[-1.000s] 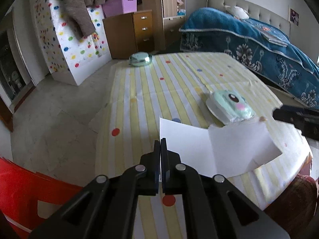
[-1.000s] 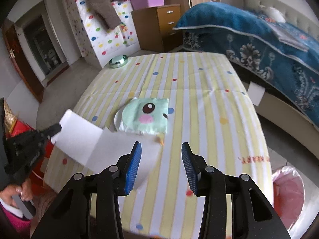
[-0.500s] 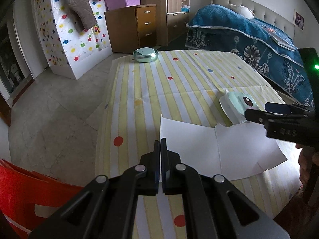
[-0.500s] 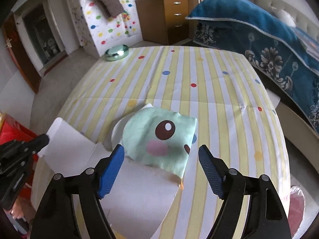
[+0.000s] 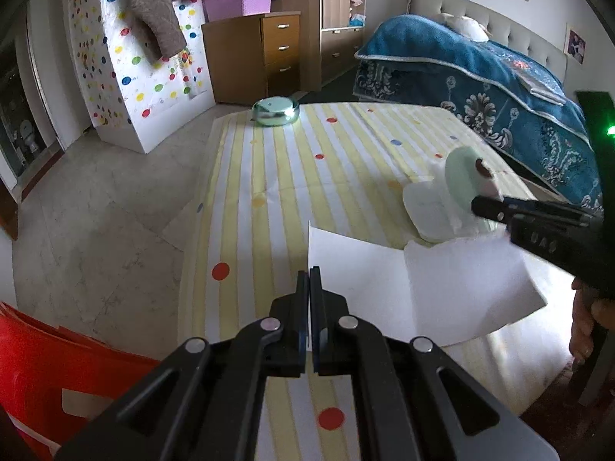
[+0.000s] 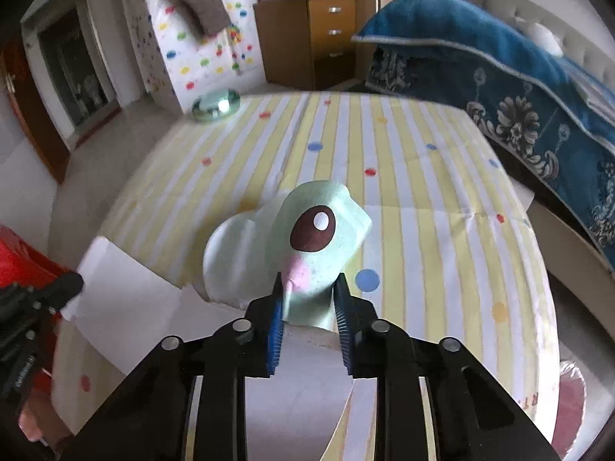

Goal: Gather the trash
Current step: 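Grasp the white paper with the left tool while the right tool grasps the mint-green pouch, then carry the paper and pouch with both tools to the wastebasket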

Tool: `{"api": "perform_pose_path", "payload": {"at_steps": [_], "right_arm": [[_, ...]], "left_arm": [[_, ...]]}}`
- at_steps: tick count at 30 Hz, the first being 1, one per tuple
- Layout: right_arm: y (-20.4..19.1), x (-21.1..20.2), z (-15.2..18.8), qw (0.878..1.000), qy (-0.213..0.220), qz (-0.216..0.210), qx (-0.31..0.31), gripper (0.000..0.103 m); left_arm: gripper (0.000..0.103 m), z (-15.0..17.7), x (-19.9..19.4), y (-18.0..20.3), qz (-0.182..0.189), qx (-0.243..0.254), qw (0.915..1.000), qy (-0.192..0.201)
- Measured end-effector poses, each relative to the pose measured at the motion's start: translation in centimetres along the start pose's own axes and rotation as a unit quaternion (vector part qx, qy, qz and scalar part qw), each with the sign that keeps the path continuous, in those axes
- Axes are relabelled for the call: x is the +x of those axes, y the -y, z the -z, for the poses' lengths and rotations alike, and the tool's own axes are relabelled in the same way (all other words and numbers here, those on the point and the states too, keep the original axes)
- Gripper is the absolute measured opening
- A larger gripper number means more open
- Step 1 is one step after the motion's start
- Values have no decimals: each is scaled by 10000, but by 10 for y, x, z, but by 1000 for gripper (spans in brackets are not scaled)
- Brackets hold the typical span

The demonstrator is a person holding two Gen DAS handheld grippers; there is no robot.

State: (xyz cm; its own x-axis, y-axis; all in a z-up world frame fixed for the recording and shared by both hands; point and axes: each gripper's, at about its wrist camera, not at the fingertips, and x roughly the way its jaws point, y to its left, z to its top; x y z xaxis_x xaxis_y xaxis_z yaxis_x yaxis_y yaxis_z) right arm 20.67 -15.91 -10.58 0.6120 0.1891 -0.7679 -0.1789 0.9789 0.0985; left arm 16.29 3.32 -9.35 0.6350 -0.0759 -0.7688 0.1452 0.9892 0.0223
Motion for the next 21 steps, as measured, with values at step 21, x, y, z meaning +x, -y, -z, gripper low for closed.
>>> {"api": "perform_pose_path", "payload": {"at_steps": [21], "right_arm": [[60,-145,35,9944,888,358,447,21]], "left_arm": [[0,-10,-93,89,1034,385,9863,1230]]}}
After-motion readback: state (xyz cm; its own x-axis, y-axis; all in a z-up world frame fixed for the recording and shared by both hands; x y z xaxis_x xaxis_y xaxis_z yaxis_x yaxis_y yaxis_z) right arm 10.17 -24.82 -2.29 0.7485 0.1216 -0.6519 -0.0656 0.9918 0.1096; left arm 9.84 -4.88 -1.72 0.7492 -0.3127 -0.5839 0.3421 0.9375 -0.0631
